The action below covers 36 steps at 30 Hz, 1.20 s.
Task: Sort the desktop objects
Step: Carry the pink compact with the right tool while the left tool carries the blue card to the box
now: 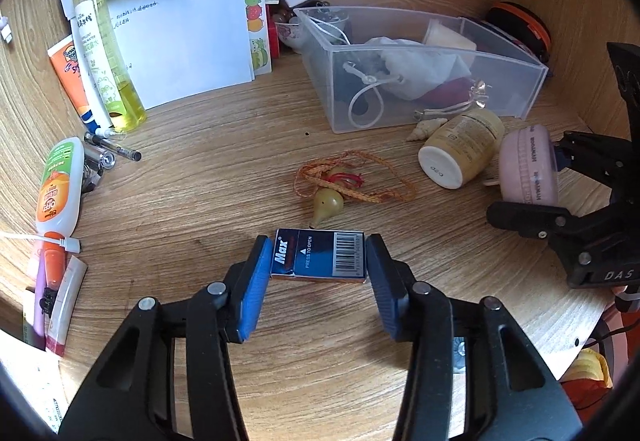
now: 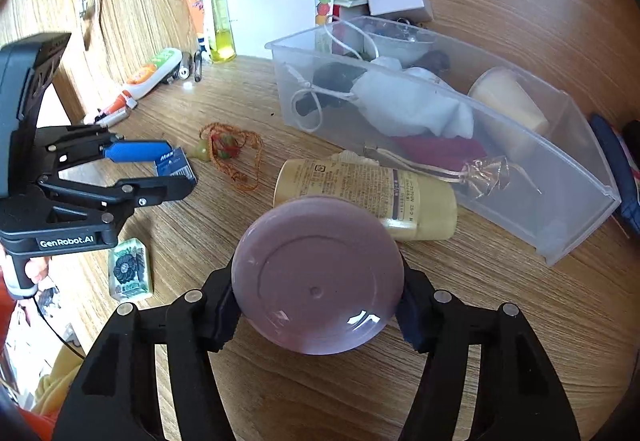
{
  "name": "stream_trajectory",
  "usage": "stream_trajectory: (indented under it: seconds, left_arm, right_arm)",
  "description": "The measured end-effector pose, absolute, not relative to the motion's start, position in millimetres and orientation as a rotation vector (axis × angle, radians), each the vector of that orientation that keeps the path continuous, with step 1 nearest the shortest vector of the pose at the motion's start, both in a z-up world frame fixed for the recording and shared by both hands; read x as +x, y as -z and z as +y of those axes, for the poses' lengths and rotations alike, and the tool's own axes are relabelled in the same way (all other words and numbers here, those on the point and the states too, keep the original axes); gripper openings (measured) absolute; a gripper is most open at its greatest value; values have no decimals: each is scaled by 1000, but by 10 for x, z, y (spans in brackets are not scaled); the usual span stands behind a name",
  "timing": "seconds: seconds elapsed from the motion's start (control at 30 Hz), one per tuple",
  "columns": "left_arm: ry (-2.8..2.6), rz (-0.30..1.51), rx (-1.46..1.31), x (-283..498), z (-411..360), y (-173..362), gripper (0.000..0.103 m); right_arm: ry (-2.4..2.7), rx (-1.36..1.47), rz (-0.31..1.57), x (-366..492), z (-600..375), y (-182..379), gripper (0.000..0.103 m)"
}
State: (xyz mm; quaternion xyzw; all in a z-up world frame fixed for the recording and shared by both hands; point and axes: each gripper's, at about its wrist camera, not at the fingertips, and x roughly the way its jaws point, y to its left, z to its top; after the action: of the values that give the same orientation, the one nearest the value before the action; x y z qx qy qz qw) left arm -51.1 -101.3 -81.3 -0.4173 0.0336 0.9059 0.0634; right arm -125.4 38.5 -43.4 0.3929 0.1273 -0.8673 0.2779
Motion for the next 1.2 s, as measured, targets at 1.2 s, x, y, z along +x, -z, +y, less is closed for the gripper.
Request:
stream_trajectory:
  seconds: [1.2]
  left_arm:
    - [-2872, 17, -910, -502, -847, -249, 47]
  right_arm:
    - [2527, 869, 134, -1245, 1363, -440, 60]
